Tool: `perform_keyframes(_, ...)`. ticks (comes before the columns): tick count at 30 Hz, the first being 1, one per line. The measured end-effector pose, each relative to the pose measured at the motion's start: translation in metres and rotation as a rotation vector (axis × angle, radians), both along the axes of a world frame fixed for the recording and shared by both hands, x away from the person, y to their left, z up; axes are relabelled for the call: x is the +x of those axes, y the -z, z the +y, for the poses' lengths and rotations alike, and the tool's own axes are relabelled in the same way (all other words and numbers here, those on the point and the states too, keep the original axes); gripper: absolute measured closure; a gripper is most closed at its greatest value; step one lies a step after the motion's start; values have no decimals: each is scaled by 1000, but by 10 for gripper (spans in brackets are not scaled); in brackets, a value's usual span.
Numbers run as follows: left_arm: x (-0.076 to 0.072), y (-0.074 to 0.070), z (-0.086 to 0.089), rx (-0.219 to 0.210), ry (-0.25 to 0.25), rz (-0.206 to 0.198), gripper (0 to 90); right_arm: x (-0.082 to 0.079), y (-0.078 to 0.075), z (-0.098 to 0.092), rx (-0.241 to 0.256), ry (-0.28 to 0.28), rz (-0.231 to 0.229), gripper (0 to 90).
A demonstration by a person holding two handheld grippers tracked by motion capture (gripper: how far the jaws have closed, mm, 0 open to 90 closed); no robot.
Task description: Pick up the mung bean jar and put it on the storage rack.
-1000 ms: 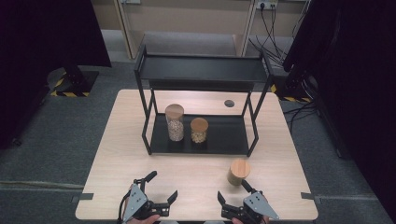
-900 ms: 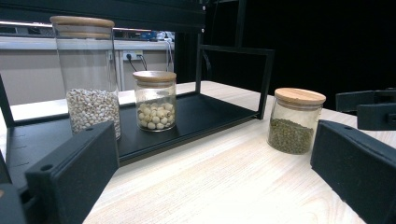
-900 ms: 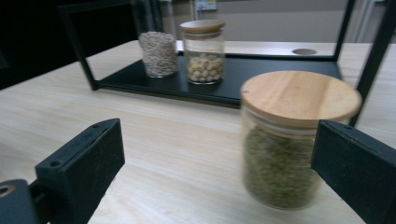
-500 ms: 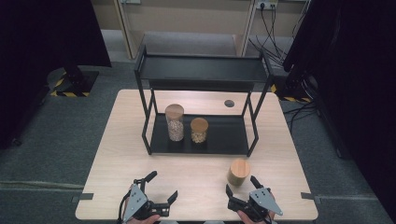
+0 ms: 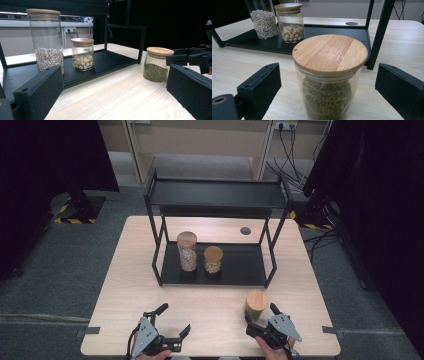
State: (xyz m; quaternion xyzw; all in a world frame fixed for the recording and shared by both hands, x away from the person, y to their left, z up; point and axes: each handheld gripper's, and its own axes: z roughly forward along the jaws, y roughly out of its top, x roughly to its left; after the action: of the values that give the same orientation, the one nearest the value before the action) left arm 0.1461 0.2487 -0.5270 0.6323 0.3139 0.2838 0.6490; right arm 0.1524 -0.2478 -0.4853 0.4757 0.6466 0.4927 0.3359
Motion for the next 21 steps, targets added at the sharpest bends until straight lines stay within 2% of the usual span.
perform_keyframes(9, 0, 0, 0, 0, 3, -1, 5, 11, -1, -1, 0, -6, 9, 103)
perform_keyframes(15, 0, 0, 0, -1, 3, 1, 5, 16, -3, -1, -9, -17, 22, 176)
perform_keyframes(18, 0, 0, 0, 0, 3, -1, 5, 18, -4, 0, -13, -23, 26, 240)
perform_keyframes(21, 0, 0, 0, -2, 3, 1, 5, 18, -4, 0, -24, -25, 23, 250)
